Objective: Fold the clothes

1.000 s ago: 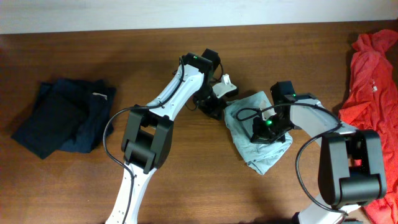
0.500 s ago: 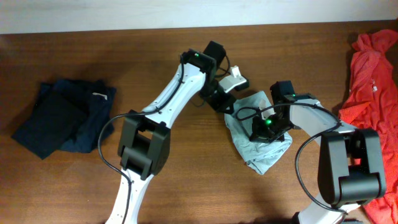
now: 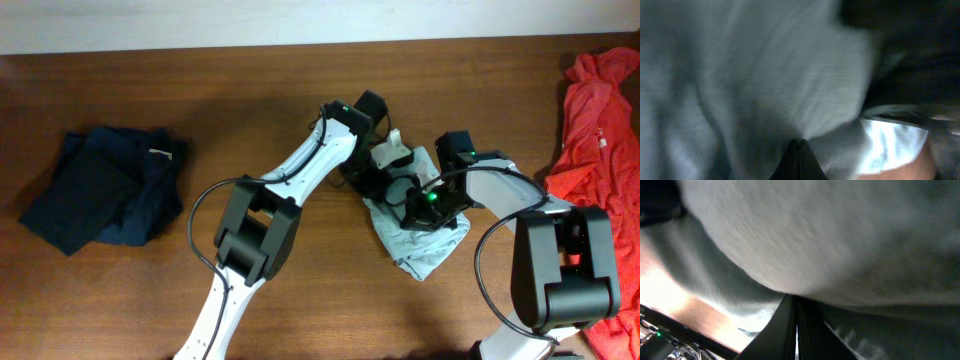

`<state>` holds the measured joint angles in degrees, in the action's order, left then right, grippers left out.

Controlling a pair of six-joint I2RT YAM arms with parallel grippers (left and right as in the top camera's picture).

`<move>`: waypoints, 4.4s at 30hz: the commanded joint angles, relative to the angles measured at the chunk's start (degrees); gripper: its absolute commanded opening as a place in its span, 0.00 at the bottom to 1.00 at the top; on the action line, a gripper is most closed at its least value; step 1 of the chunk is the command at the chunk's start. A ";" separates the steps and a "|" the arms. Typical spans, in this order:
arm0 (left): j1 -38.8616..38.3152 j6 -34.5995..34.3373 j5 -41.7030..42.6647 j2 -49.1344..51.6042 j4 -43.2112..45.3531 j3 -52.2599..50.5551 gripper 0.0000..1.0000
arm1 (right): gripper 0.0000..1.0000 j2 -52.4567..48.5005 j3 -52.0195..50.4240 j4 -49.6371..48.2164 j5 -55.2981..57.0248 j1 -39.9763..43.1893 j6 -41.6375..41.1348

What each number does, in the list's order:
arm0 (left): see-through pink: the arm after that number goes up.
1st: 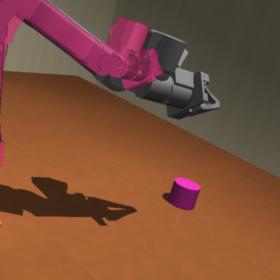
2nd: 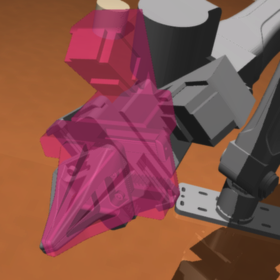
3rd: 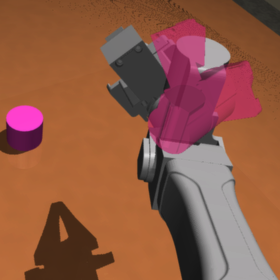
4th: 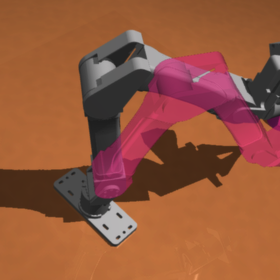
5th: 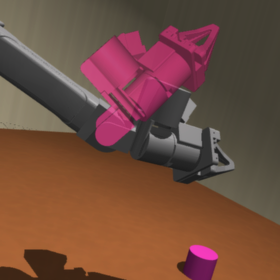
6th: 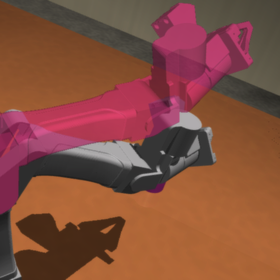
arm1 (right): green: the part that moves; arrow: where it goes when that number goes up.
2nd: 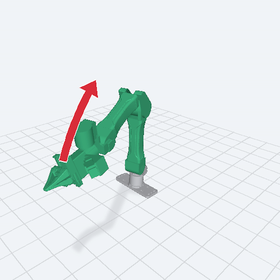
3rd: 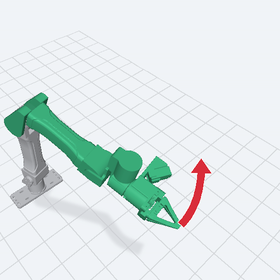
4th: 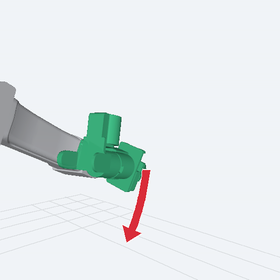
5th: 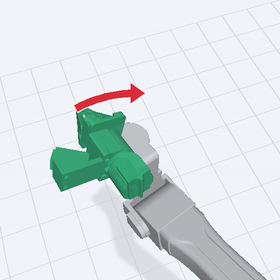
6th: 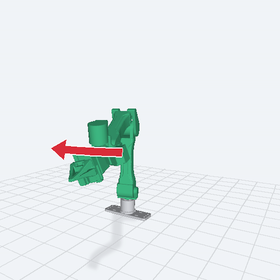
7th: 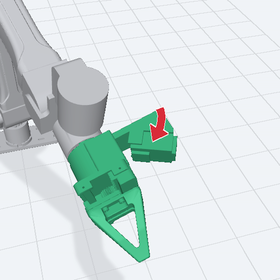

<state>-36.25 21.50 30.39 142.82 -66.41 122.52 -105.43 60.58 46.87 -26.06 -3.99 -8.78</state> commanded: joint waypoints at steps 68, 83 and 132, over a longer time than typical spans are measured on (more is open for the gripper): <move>0.33 -11.43 -6.69 10.08 7.89 16.26 0.00 | 0.04 7.56 -1.55 10.84 32.09 8.11 -20.46; 2.84 -13.16 -2.75 9.07 6.78 18.43 0.00 | 0.04 16.02 -1.86 -0.55 1.40 8.87 -0.13; -5.38 -12.92 6.05 13.77 9.20 25.51 0.00 | 0.04 6.38 -5.62 -3.43 20.13 7.69 -12.46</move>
<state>-40.21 8.69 35.14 152.46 -57.54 147.52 -99.26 56.07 44.42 -3.49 3.40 -21.78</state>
